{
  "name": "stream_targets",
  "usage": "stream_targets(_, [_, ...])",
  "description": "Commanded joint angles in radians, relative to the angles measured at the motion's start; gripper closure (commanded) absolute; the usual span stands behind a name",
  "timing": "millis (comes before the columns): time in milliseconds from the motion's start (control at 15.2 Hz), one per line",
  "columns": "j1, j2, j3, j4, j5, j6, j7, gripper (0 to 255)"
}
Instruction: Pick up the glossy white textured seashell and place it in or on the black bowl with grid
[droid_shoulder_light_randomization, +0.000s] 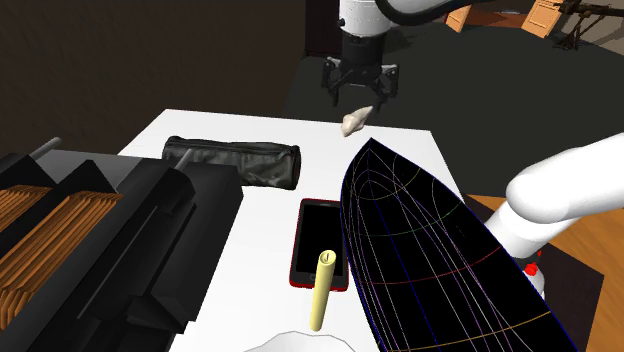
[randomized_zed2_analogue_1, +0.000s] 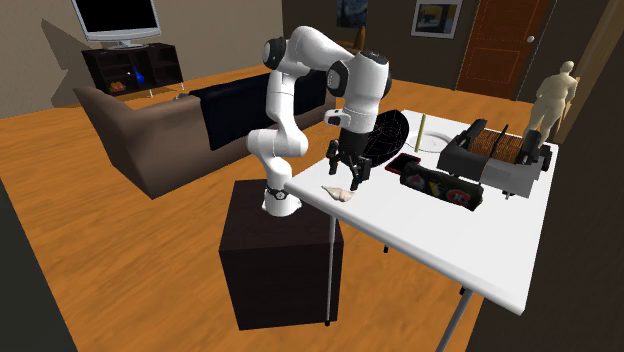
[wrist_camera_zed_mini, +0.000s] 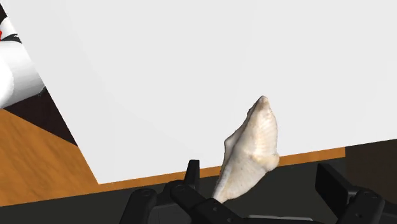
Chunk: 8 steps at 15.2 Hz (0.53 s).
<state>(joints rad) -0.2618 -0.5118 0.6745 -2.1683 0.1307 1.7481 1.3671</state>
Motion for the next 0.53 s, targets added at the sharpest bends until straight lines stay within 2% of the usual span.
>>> stream_targets(0, [-0.009, 0.007, 0.012, -0.012, -0.001, 0.021, 0.026, 0])
stream_targets(330, [-0.008, 0.011, 0.021, -0.084, 0.002, 0.097, 0.025, 0])
stream_targets(462, [-0.008, 0.011, 0.021, -0.084, 0.002, 0.097, 0.025, 0])
